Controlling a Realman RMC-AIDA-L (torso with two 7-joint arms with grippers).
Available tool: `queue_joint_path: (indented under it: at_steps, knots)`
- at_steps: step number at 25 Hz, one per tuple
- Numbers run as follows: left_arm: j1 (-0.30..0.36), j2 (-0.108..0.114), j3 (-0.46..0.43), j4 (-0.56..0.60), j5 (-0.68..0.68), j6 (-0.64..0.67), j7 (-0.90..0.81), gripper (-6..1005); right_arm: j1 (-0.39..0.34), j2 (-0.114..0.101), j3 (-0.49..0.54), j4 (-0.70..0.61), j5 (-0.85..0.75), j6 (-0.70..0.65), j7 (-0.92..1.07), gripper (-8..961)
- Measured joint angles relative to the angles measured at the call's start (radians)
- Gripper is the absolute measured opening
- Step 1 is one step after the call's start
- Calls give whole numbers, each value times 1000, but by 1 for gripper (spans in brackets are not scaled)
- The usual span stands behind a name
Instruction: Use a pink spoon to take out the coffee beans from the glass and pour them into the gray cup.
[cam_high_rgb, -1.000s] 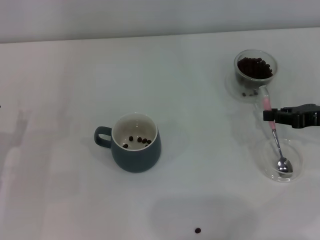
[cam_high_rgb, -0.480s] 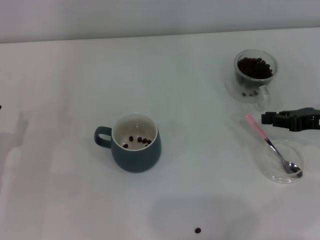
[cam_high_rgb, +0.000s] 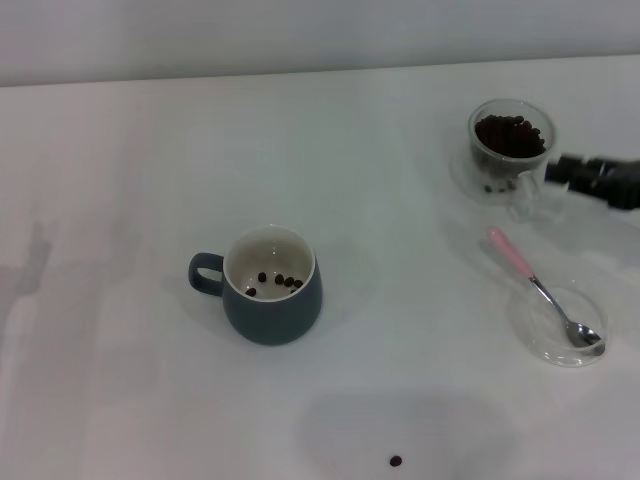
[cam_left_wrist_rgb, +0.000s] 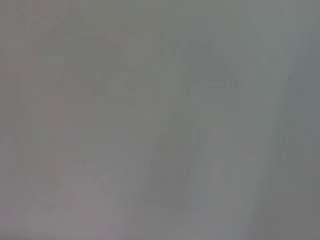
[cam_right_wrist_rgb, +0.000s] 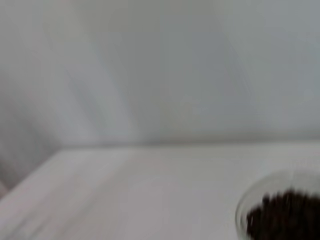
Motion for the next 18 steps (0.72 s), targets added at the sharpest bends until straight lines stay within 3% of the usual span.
queue_joint_path:
  at_steps: [3, 7, 9, 13, 16, 18]
  knots:
    - [0, 0, -1, 1, 0, 5, 1, 774, -13, 31, 135, 1, 5, 26, -78, 367]
    - [-1, 3, -1, 2, 0, 7, 2, 774, -30, 122, 350, 14, 28, 14, -317, 449]
    - [-6, 3, -1, 2, 0, 7, 2, 774, -31, 147, 456, 77, 64, -10, -472, 491]
    - [-11, 2, -1, 2, 1, 8, 2, 774, -29, 149, 593, 272, 155, -81, -764, 605]
    - [-11, 2, -1, 3, 0, 9, 2, 774, -29, 152, 621, 353, 193, -128, -976, 714]
    - [-11, 2, -1, 3, -1, 9, 2, 774, -27, 152, 625, 395, 221, -156, -1078, 713]
